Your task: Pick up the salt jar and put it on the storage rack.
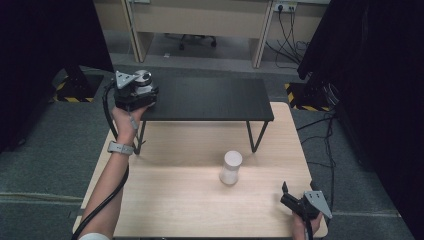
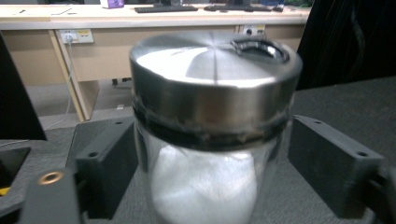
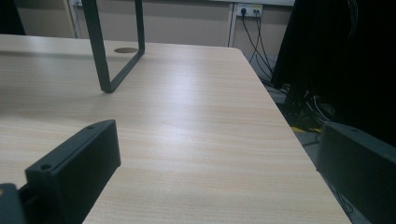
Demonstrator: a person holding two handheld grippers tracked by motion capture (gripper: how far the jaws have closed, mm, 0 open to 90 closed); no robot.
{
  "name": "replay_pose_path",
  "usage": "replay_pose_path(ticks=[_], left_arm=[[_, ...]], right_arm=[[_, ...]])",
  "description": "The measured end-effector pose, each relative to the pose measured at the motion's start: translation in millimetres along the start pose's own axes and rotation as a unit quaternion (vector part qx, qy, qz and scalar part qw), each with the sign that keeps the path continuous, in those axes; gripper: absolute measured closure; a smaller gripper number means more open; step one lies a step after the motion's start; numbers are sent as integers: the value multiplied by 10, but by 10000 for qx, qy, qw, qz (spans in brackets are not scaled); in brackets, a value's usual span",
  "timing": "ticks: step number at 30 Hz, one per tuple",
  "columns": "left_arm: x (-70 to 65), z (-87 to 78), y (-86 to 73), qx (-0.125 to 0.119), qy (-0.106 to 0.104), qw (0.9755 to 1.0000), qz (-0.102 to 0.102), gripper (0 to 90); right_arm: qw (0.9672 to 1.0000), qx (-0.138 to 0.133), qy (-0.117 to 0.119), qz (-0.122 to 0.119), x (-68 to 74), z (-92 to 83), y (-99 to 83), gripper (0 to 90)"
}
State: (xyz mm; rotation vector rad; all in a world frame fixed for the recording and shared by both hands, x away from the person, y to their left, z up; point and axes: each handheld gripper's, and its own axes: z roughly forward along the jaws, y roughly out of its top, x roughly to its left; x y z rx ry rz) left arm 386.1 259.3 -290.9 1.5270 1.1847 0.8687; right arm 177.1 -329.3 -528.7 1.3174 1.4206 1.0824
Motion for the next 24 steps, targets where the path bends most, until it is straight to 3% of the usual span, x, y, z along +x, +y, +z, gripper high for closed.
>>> replay_pose_path(ticks=[4,7,13,24], left_arm=[[-63,-16,25,104,70,9998,128,30],[-88,-40,34,137,95,9997,169,2],[-48,-144,2,80,-55,9999,-77,0],[-24,-400,-179,29,-72,9998,-176,0]], right_arm=[[10000,3,8,-10,-1,-1,1,2],[10000,-9,6,-3,-1,-3,-3,2],[10000,-21,4,19,-1,-5,-7,2],[10000,-17,24,17,-3,-7,-6,2]])
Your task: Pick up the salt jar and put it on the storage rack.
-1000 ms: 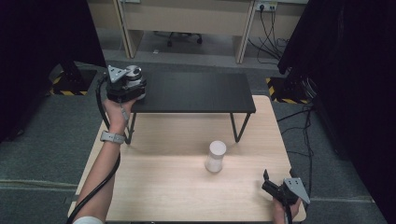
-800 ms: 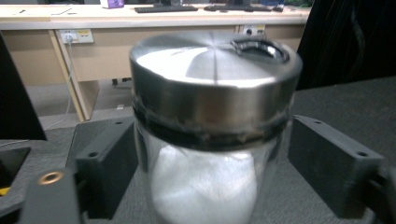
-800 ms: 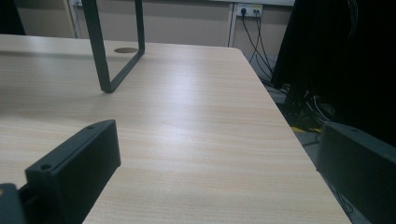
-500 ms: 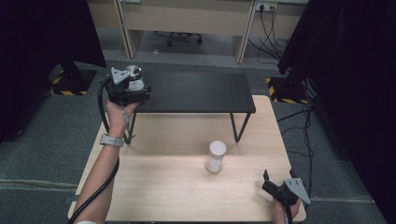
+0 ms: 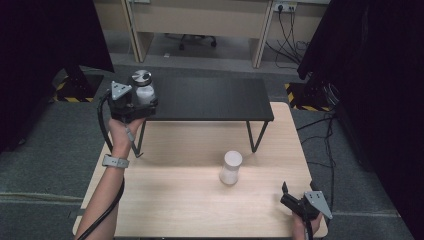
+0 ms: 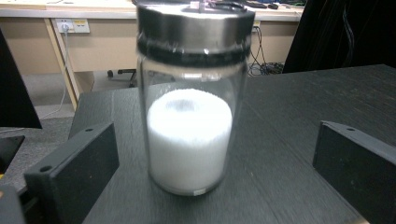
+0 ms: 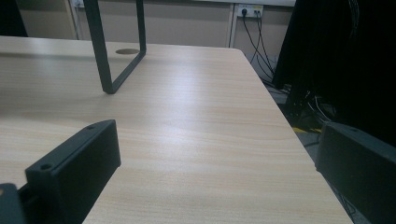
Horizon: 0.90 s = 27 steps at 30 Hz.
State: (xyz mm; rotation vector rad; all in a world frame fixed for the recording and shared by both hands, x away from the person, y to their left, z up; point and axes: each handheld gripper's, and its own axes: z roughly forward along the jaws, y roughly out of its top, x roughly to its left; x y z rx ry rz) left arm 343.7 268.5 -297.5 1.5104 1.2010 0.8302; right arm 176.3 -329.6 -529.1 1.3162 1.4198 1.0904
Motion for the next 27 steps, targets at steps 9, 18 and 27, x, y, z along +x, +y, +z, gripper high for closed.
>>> replay_pose_path(ticks=[9,18,27], left_arm=[[-7,-254,-202,-94,83,9999,34,0],[-16,-444,-437,-101,153,9998,8,0],[-14,-659,-770,-115,149,9998,74,0]], right_arm=[[10000,22,19,-15,1,1,7,2],[10000,33,24,-15,1,2,10,2],[10000,51,33,-35,4,5,16,2]])
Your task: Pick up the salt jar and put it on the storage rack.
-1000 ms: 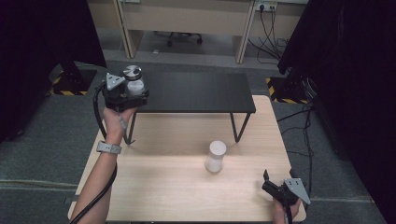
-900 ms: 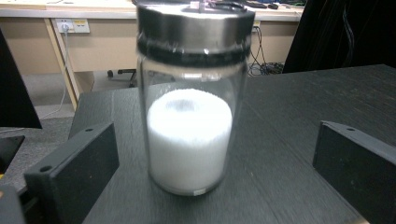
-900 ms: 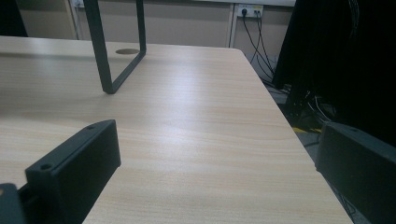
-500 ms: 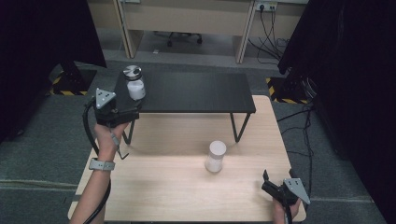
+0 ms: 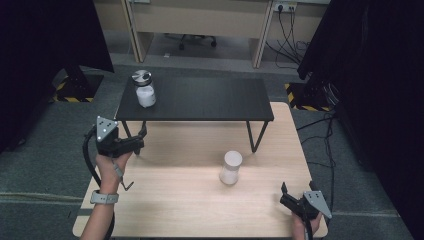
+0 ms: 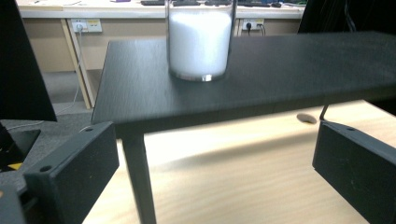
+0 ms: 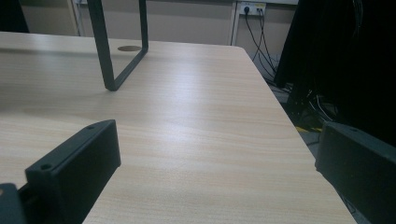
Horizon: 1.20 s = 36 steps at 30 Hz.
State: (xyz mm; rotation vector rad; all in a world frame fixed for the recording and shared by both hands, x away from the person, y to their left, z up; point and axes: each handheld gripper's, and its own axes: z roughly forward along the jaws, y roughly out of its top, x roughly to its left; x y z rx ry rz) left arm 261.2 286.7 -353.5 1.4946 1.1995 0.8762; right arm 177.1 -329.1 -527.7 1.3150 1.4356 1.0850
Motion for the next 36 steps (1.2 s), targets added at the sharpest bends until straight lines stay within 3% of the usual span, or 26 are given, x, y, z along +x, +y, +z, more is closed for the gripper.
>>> replay_pose_path(ticks=[9,20,30,36], left_arm=[[84,-156,-384,202,101,9994,-253,0],[122,-264,-668,496,351,9979,-243,0],[193,-286,-997,911,481,9940,-378,0],[222,-291,-1113,1071,584,9917,-403,0]], right_arm=[[10000,-19,8,-9,-4,-1,-6,2],[10000,-27,42,-20,-13,-5,-9,2],[10000,-10,52,-52,-10,-4,-5,2],[10000,0,40,-58,-6,-3,-1,2]])
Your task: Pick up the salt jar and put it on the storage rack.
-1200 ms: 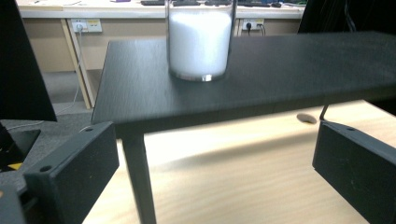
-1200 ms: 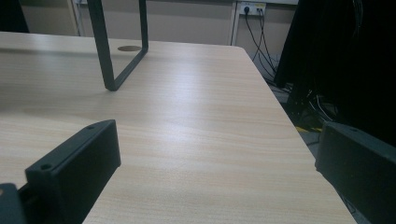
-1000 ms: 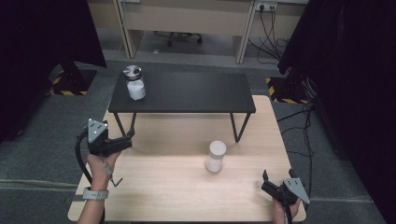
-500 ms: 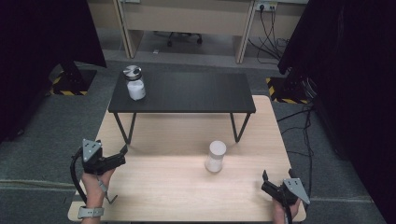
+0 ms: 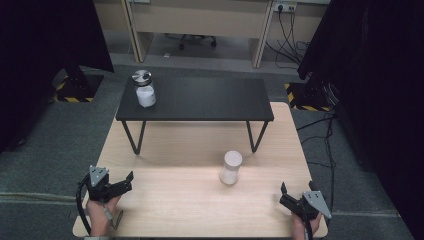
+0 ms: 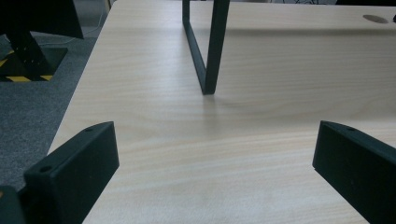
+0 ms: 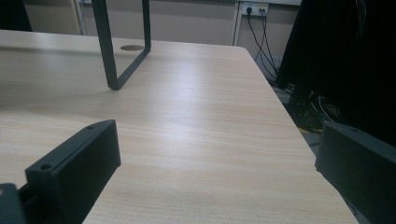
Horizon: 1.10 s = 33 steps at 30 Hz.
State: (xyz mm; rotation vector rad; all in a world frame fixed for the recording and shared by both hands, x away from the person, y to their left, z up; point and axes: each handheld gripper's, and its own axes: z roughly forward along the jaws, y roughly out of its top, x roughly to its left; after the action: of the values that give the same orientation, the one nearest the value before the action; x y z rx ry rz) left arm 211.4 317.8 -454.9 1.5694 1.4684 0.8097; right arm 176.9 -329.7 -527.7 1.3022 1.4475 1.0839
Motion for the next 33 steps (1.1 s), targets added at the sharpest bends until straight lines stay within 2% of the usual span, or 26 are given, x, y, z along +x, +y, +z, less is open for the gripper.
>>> replay_pose_path(ticks=[10,14,18,21,26,33], left_arm=[[82,13,-159,171,78,9997,-170,0],[132,34,-233,206,-20,9992,-340,0],[127,33,-256,134,-15,9994,-320,0],[134,38,-255,209,-13,9991,-370,0],[111,41,-267,207,3,9994,-293,0],[117,53,-256,258,-19,9993,-287,0]], right_arm=[[10000,42,-19,-46,13,6,13,2],[10000,57,-26,-62,20,9,17,2],[9999,77,-40,-84,28,13,24,2],[9999,86,-47,-107,33,15,26,2],[9999,87,-70,-110,40,15,26,2],[9999,71,-70,-95,39,12,21,2]])
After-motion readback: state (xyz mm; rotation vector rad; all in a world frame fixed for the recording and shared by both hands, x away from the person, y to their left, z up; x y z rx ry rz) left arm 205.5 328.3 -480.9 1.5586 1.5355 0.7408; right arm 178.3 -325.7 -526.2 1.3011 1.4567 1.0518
